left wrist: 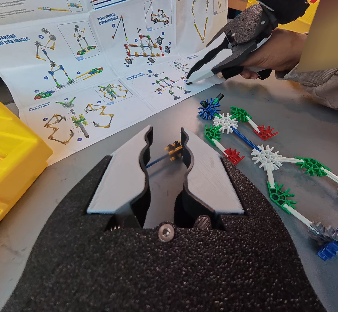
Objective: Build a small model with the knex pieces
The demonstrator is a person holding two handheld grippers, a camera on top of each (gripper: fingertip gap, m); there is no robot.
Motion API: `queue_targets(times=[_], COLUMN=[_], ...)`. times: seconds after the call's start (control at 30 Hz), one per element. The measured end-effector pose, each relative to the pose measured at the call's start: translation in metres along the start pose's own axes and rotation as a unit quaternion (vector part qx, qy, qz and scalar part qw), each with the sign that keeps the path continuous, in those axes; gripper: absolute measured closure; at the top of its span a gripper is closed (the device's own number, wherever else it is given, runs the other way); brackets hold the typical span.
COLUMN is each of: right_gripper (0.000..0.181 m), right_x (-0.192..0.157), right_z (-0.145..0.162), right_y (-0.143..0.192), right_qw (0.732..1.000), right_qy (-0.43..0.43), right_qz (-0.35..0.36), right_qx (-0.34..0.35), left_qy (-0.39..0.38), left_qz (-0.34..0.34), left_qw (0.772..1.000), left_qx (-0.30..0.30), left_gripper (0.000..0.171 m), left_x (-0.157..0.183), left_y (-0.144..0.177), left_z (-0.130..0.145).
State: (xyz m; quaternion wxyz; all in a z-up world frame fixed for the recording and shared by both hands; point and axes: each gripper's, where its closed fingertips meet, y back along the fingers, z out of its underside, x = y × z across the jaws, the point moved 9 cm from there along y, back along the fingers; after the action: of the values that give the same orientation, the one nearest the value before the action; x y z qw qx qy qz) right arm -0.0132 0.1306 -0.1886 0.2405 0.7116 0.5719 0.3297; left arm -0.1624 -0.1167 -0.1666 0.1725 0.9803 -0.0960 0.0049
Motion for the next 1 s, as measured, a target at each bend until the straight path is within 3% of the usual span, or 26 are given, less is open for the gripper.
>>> queue_targets(times=[0.23,0.67,1.0], right_gripper=[0.173,0.173,0.168], right_x=[-0.005,-0.008,0.006], right_z=[0.005,0.004,-0.023], right_y=[0.006,0.008,0.06], right_qw=[0.999,0.999,0.987], right_qy=[-0.002,0.014,-0.048], right_qz=[-0.041,-0.043,-0.017], right_qx=[-0.004,0.01,0.153], left_qy=[-0.006,-0.005,-0.005], left_qz=[0.003,0.003,0.001], left_qw=[1.0,1.0,1.0], left_qx=[-0.005,-0.008,-0.007], left_gripper=[0.141,0.141,0.141], left_x=[0.0,-0.003,-0.005], left_y=[0.0,0.0,0.001], left_z=[0.0,0.0,-0.001])
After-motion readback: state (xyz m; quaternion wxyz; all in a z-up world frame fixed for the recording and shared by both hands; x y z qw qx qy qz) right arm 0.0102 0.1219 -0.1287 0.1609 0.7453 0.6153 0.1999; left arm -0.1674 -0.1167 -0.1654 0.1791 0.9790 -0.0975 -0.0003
